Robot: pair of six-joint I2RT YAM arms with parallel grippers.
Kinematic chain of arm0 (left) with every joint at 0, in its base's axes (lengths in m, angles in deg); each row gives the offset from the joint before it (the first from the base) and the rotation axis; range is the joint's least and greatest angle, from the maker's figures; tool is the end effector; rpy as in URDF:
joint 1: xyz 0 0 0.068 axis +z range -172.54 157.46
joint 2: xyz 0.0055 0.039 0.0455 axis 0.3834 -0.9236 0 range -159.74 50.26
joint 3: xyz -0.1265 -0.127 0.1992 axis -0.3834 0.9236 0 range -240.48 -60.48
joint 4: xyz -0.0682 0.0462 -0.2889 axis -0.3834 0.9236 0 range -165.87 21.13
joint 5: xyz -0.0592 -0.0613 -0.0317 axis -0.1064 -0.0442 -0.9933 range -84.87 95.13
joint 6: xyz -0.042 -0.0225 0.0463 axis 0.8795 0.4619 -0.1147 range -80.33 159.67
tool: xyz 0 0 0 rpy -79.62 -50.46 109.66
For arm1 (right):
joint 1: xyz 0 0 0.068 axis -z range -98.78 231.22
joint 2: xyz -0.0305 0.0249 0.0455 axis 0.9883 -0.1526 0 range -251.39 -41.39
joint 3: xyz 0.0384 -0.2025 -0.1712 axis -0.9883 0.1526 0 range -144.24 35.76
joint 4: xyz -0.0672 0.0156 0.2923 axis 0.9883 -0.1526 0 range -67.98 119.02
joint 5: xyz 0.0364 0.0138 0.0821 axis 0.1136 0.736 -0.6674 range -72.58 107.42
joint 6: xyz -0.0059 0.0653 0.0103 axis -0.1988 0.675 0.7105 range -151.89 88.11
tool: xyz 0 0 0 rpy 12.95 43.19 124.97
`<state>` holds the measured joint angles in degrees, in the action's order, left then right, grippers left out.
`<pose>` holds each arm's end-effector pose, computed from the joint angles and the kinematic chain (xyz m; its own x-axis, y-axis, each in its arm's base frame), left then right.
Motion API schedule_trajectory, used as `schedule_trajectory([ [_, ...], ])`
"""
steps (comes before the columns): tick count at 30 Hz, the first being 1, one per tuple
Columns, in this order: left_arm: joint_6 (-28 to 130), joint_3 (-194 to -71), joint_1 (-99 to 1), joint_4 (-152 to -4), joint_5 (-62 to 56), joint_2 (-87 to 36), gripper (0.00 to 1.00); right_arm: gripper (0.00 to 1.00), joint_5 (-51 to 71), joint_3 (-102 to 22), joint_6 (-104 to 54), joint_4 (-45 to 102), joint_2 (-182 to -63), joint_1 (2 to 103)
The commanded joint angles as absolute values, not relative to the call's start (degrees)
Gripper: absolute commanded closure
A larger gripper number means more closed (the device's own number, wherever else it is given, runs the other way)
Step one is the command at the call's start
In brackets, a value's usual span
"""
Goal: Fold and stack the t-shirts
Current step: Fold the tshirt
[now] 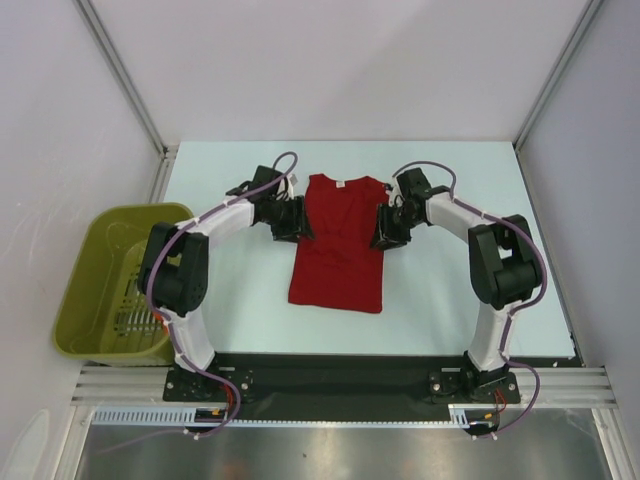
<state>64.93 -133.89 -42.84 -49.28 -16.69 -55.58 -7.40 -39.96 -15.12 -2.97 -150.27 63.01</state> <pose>0.3944 -0.1667 0.1544 -0.9413 -0.0743 -0.3294 0.1103 0.8544 -0.5078 0.3989 0.1545 0.1418 -0.9555 -0.0386 -0.2925 -0.1833 0.8545 0.4860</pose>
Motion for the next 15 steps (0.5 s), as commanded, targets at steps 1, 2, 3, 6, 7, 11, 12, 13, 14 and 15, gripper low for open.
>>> schedule_trajectory([
  [1, 60.24, -140.71, -42.58, -46.61, -18.25, -56.07, 0.42, 0.6, -6.75, -43.25, -17.04, -7.36, -152.13, 64.08],
  [2, 59.89, -141.16, -42.58, -46.0, -18.07, -56.52, 0.41, 0.6, -6.14, -43.43, -17.13, -7.45, -152.4, 64.26],
  [3, 59.45, -141.51, -42.58, -45.12, -17.99, -57.13, 0.39, 0.58, -5.7, -43.87, -17.3, -7.89, -152.75, 64.43],
  [6, 59.27, -141.6, -42.58, -44.85, -18.07, -58.98, 0.39, 0.57, -4.99, -45.71, -18.27, -9.12, -154.24, 64.7],
  [7, 59.27, -141.51, -42.58, -44.94, -17.98, -59.25, 0.39, 0.57, -5.08, -45.98, -18.45, -9.3, -154.59, 64.79],
  [11, 59.18, -141.69, -42.58, -45.46, -17.02, -60.74, 0.43, 0.57, -5.78, -47.56, -19.15, -9.91, -156.44, 65.05],
  [12, 59.01, -141.86, -42.58, -45.55, -16.93, -61.18, 0.43, 0.57, -5.87, -48.0, -19.15, -9.92, -156.96, 65.14],
  [13, 58.92, -142.39, -42.58, -45.46, -16.93, -61.44, 0.43, 0.57, -5.87, -48.09, -19.32, -9.92, -157.14, 65.14],
  [14, 58.92, -142.65, -42.67, -45.38, -16.93, -62.32, 0.44, 0.57, -6.13, -48.18, -19.5, -9.74, -157.23, 65.23],
  [15, 58.92, -142.92, -42.67, -45.38, -17.02, -62.59, 0.45, 0.58, -6.22, -48.26, -19.42, -9.57, -157.49, 65.31],
])
